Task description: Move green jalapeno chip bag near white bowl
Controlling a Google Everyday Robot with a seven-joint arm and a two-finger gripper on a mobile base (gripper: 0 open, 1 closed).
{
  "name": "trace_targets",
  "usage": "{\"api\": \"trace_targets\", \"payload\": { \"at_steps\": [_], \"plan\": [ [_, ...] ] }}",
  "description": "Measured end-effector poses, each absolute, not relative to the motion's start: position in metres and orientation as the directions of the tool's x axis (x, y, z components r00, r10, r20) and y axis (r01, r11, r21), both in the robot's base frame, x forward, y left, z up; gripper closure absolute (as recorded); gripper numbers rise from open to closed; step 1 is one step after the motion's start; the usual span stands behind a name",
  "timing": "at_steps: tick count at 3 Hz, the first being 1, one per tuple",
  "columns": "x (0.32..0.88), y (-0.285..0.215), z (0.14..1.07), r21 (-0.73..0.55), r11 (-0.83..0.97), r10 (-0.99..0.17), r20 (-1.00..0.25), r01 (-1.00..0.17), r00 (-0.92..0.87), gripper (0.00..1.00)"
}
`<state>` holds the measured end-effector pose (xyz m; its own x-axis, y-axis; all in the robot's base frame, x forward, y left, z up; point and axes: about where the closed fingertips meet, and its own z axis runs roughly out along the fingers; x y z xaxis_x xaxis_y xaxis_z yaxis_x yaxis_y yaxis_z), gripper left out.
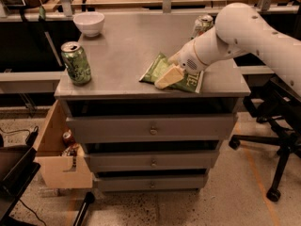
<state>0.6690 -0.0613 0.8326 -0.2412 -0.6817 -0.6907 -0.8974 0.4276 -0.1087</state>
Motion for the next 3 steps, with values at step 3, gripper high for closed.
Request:
{"api": "trace_targets", "payload": {
  "at_steps": [3],
  "plan": [
    [0.6690,-0.0608,0.8362,-0.108,0.427,-0.682,-0.691,-0.898,-0.241,1.00]
  ]
}}
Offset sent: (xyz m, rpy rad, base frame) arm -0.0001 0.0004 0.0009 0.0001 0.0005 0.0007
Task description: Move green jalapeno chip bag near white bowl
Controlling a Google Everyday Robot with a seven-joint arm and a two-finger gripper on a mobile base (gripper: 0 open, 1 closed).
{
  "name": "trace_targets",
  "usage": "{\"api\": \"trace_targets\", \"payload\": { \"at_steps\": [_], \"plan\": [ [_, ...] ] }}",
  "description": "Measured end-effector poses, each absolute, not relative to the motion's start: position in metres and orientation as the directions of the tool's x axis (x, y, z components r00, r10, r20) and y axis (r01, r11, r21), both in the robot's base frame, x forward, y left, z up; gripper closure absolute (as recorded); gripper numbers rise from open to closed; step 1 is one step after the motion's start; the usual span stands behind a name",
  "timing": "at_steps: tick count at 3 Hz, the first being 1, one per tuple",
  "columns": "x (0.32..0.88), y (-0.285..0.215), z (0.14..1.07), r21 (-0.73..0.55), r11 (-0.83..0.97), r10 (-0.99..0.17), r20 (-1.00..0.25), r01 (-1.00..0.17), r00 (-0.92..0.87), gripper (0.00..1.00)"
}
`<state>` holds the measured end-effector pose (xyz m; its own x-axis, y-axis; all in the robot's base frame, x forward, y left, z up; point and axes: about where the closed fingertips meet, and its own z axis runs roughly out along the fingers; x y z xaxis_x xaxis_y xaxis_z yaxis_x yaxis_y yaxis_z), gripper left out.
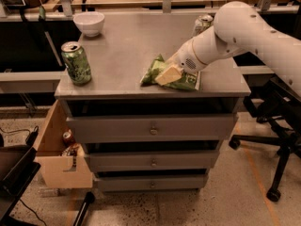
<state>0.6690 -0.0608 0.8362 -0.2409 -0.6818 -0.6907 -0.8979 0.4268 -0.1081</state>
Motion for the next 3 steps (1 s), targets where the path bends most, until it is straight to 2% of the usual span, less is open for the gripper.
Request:
{"api": "trace_targets", "payload": {
  "at_steps": [3],
  "plan": [
    [0.6691,-0.0607,0.8371,-0.108,0.427,-0.682,-0.691,-0.898,-0.241,1.00]
  ]
}}
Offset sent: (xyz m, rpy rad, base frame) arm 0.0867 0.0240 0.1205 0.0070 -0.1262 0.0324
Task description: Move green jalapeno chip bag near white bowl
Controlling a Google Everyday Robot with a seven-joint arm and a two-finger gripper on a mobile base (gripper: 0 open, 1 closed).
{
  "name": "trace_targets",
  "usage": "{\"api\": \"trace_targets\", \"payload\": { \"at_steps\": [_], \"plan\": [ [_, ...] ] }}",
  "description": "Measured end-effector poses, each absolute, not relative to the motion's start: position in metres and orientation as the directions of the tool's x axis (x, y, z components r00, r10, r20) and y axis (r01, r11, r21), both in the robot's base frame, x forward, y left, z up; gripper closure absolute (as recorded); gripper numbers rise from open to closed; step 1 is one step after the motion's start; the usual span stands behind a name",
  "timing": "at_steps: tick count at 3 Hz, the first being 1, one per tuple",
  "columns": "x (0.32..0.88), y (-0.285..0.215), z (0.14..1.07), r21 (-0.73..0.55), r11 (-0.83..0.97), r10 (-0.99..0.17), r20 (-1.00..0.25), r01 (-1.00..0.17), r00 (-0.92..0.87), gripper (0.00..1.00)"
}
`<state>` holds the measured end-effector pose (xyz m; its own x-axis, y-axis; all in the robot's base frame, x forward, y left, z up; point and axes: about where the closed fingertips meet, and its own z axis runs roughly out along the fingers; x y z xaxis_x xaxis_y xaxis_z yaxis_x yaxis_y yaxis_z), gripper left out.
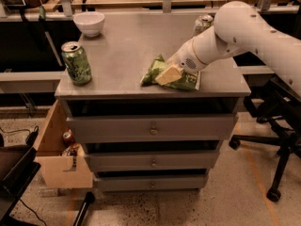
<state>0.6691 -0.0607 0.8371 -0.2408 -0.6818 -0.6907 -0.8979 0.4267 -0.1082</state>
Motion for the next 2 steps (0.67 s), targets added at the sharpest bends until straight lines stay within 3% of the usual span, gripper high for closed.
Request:
{"api": "trace_targets", "payload": {
  "at_steps": [2],
  "plan": [
    [0.6691,-0.0606,0.8372,-0.108,0.427,-0.682,-0.691,-0.898,-0.241,1.00]
  ]
}}
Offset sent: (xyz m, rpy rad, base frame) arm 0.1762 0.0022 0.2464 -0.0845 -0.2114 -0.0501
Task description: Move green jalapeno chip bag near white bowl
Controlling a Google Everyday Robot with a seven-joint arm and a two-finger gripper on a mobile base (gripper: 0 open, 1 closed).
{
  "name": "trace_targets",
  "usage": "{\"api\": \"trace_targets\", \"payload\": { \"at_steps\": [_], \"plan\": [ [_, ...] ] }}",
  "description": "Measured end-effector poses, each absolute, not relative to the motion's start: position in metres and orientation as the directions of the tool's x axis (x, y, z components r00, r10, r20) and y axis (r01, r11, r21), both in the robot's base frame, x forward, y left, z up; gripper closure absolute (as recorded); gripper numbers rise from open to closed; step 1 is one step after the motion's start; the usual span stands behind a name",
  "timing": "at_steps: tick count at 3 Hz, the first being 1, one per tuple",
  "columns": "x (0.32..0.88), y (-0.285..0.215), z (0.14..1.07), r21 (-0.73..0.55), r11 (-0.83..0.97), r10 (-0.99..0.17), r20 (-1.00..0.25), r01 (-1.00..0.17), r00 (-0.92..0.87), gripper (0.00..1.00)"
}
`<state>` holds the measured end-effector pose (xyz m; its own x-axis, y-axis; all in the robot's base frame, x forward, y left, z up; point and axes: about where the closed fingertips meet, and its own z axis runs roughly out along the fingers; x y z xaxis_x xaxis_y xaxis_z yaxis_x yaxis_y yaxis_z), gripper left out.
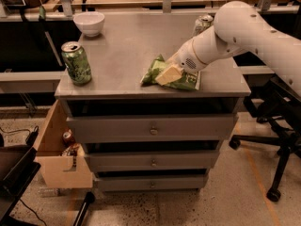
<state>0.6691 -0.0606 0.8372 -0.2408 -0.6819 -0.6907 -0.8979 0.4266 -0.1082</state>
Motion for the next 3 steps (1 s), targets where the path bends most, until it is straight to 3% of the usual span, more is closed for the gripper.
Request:
{"api": "trace_targets", "payload": {
  "at_steps": [3],
  "plan": [
    [0.6692,-0.0606,0.8373,-0.109,0.427,-0.682,-0.691,-0.898,-0.241,1.00]
  ]
}}
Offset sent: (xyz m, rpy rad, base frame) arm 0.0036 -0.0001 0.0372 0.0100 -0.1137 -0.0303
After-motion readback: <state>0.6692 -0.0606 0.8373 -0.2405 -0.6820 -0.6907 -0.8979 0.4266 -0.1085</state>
